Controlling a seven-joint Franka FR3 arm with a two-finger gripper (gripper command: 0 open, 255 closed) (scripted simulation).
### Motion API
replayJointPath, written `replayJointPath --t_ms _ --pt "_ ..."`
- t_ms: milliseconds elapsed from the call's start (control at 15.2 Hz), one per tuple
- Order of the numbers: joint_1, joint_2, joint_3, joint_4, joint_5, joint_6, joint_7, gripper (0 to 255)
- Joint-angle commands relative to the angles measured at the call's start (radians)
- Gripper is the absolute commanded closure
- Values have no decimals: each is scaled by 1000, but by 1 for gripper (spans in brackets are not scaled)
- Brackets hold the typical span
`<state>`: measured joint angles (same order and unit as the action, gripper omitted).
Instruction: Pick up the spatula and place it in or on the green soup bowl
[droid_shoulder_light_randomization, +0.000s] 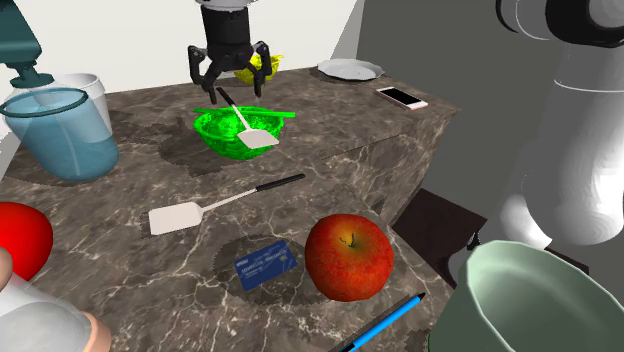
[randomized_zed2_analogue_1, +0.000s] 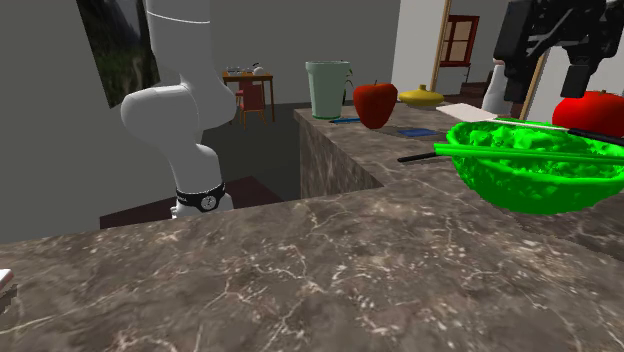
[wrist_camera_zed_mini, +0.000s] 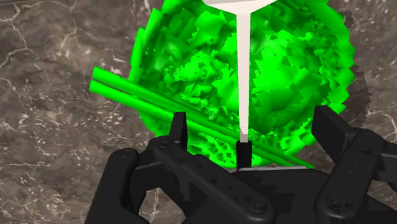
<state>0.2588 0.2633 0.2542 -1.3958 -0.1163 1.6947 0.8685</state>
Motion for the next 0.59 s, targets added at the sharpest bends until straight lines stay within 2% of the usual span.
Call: replayJointPath --t_ms 0,66,528 --pt "7 18 2 92 -4 -75 -1 0" --pt "11 26 2 130 -6 -105 -1 0" --pt "11 26 2 130 -6 -105 -1 0"
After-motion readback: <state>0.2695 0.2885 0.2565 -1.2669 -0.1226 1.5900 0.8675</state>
